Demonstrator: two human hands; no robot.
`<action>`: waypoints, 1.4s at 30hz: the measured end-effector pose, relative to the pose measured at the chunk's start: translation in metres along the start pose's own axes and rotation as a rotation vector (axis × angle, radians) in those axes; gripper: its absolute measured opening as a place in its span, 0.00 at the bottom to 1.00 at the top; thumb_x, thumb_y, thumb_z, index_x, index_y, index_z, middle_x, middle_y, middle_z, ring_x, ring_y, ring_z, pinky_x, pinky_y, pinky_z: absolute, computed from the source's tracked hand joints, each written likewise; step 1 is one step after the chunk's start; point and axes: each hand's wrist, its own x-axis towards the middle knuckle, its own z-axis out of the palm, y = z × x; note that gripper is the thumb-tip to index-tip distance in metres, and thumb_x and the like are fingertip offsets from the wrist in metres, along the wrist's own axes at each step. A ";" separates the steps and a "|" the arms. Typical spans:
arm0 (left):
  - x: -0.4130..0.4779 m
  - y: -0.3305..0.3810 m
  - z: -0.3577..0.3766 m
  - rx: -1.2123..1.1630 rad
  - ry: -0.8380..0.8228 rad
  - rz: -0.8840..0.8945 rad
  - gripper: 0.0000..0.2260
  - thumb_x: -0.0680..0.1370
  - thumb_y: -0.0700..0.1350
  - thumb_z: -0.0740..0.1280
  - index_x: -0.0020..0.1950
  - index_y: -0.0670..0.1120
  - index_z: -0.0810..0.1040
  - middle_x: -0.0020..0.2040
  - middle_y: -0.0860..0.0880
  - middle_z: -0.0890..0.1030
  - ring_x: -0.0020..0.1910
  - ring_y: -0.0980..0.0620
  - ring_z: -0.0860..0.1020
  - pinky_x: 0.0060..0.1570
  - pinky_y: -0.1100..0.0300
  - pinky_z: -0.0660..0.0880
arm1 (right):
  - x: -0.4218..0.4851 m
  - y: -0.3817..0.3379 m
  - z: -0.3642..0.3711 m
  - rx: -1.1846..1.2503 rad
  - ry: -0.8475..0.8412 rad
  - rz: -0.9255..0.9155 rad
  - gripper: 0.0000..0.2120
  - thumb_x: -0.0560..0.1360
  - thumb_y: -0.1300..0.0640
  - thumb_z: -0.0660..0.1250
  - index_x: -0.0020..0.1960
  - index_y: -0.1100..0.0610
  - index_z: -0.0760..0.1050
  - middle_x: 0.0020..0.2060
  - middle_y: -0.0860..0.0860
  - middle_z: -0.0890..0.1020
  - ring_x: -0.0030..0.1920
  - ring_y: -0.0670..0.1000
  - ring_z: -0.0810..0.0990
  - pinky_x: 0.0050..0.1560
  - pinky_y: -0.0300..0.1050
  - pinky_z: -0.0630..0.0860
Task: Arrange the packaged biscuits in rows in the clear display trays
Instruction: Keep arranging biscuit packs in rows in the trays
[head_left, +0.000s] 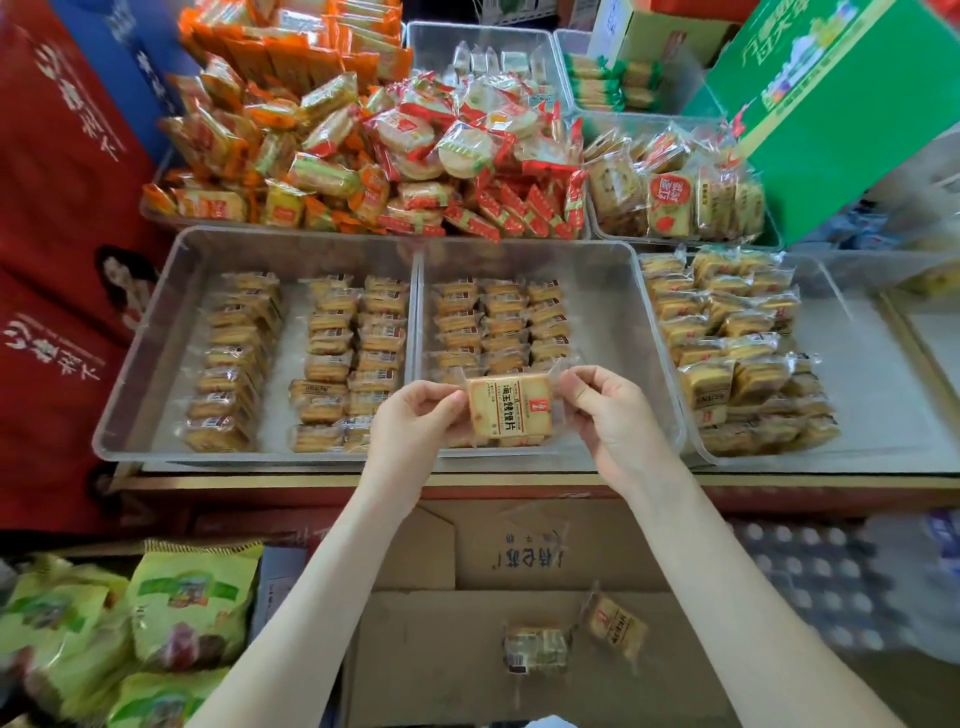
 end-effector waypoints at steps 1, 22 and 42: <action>-0.001 0.000 0.000 0.099 0.041 0.035 0.04 0.80 0.38 0.66 0.47 0.42 0.79 0.44 0.46 0.85 0.41 0.54 0.85 0.39 0.63 0.81 | -0.002 0.000 -0.002 -0.018 -0.008 -0.019 0.07 0.79 0.63 0.64 0.43 0.60 0.77 0.37 0.52 0.81 0.42 0.55 0.76 0.49 0.51 0.75; -0.041 -0.004 0.022 0.572 -0.095 0.667 0.26 0.82 0.37 0.59 0.69 0.66 0.60 0.65 0.65 0.69 0.60 0.74 0.71 0.56 0.79 0.66 | -0.022 0.003 -0.074 -0.933 -0.228 -1.227 0.24 0.77 0.67 0.62 0.69 0.53 0.63 0.68 0.54 0.63 0.69 0.54 0.67 0.69 0.37 0.67; -0.090 -0.083 -0.008 0.988 0.209 0.375 0.24 0.80 0.47 0.63 0.75 0.44 0.65 0.75 0.47 0.67 0.72 0.46 0.69 0.68 0.53 0.70 | 0.086 0.029 -0.067 -1.580 -0.438 -0.318 0.14 0.74 0.66 0.67 0.53 0.55 0.66 0.55 0.55 0.74 0.48 0.53 0.74 0.45 0.45 0.73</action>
